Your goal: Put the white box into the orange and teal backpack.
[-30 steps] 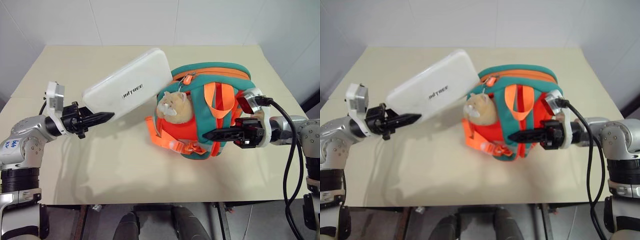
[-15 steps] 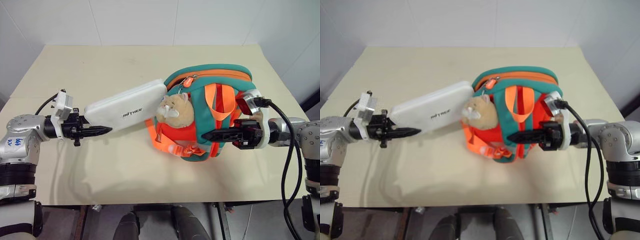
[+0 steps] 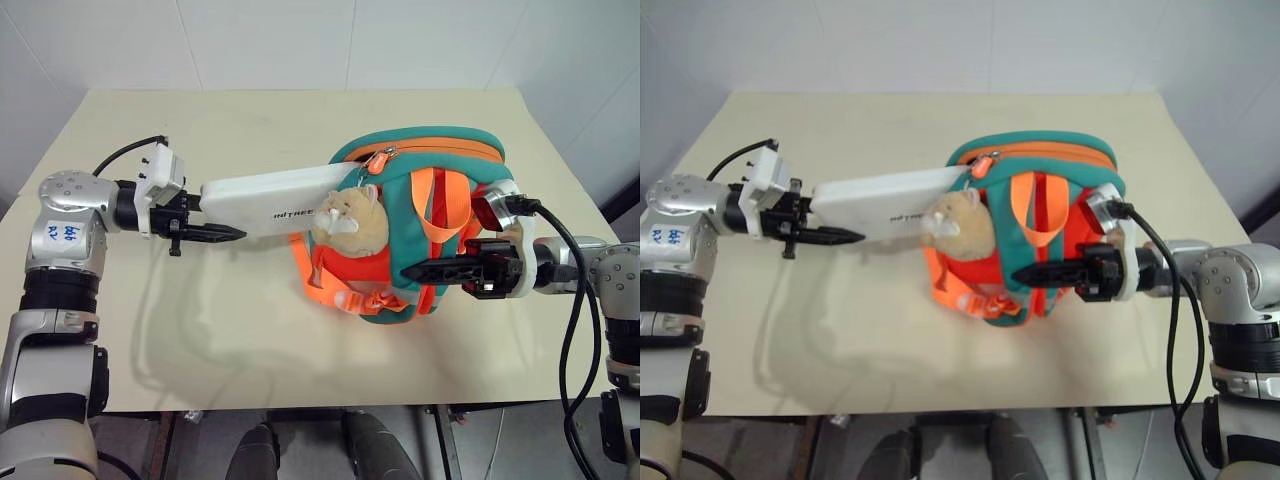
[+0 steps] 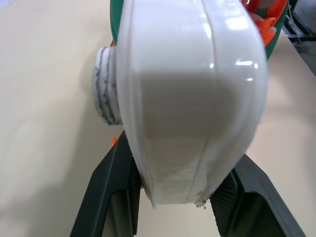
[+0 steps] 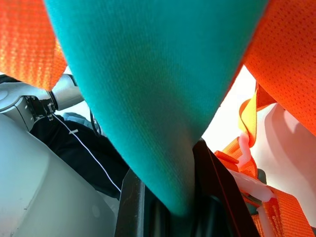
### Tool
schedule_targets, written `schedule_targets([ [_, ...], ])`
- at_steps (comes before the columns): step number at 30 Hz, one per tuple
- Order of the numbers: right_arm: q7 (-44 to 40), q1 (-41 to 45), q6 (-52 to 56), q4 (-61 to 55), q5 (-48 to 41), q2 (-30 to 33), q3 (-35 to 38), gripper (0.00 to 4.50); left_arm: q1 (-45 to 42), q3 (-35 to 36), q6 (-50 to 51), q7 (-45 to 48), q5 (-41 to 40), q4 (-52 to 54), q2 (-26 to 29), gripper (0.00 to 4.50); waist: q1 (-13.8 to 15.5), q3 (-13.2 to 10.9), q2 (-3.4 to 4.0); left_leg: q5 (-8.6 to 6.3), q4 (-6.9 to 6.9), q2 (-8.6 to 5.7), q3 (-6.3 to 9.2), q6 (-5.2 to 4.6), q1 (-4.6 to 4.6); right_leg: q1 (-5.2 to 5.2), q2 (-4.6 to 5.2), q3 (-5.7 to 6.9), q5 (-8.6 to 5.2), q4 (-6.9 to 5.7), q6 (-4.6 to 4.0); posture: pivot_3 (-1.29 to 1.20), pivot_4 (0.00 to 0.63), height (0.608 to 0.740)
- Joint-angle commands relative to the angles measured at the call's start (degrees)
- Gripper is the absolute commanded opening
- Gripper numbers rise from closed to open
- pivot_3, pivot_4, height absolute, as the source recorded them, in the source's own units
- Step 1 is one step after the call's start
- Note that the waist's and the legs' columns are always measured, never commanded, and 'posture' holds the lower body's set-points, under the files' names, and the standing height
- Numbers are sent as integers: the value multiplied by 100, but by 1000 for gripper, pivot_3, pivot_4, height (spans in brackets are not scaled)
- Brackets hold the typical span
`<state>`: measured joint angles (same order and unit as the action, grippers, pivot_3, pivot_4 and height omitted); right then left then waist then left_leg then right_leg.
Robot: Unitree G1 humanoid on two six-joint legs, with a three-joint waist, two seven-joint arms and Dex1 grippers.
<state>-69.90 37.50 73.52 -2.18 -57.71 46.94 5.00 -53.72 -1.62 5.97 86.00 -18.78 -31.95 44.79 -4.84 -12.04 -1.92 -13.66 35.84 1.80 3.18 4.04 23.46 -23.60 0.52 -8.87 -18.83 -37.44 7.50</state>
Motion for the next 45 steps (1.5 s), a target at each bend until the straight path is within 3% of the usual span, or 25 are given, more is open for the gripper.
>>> schedule_targets([
  [1,6,-53,-59,-227,-161,-33,145,26,-390,-101,78,429,12,80,-37,1468,8,0,0,0,1,0,0,0,0,0,0,0,0,-1,0,0,150,740],
  [7,51,-79,-105,-241,-173,-82,137,26,-875,-337,296,373,156,-179,-220,1468,13,0,0,0,11,-2,1,0,4,1,1,0,-1,-5,2,0,150,740],
  [20,194,-154,-219,-333,-172,-298,123,26,-1064,-364,302,32,94,-368,-1591,1468,19,0,0,0,15,-2,7,0,10,-1,0,4,-2,-9,3,0,150,740],
  [27,288,-278,-234,-394,-236,-240,235,26,-869,-321,512,-80,212,-344,-1507,1468,15,0,0,1,21,-3,10,0,7,0,0,4,-2,-18,3,0,150,740],
  [35,325,-205,-287,-341,-227,-324,162,26,-738,122,613,-74,-74,-49,-1221,3995,4,0,0,2,23,-4,11,-1,4,2,-1,4,-1,-23,4,0,150,740],
  [45,276,-129,-329,-272,-171,-377,80,26,-481,751,707,-213,-482,378,-834,3995,19,0,0,2,25,-4,13,0,4,4,2,6,-1,-24,4,0,150,740],
])
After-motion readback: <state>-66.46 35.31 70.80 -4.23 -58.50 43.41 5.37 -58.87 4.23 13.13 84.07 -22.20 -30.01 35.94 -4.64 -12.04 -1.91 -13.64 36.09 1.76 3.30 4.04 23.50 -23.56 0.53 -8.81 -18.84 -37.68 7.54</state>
